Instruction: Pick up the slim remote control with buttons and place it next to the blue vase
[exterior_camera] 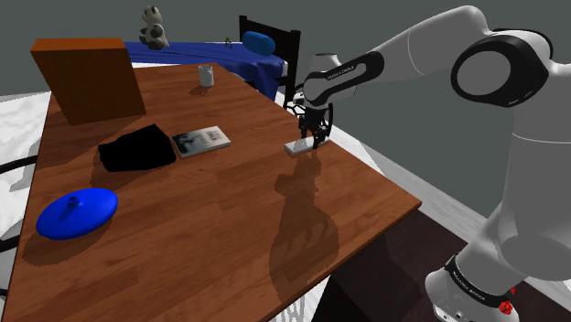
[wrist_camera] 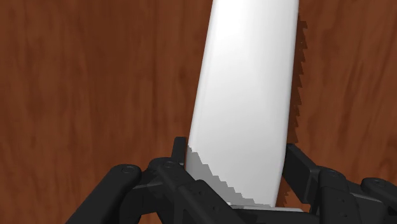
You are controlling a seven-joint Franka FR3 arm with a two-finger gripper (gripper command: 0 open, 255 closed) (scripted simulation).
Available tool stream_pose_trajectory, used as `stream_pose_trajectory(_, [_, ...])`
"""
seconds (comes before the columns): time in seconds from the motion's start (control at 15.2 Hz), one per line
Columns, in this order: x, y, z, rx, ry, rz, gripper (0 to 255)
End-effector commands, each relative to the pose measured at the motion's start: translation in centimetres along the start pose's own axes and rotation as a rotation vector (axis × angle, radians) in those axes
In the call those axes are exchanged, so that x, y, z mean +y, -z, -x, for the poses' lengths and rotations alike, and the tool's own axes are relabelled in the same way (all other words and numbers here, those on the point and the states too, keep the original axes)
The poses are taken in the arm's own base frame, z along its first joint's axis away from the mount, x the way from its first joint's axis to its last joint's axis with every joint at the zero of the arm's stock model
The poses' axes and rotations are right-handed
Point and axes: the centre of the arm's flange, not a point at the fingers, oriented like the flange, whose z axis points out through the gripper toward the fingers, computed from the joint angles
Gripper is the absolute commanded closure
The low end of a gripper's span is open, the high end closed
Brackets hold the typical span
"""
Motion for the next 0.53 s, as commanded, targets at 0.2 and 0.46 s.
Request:
stream_pose_trajectory(0.2, [0.0,2.4,0.0,0.0,0.0,0.0,255])
stream_pose_trajectory(0.46, [0.0,4.5,-0.1,0.0,0.0,0.0,255])
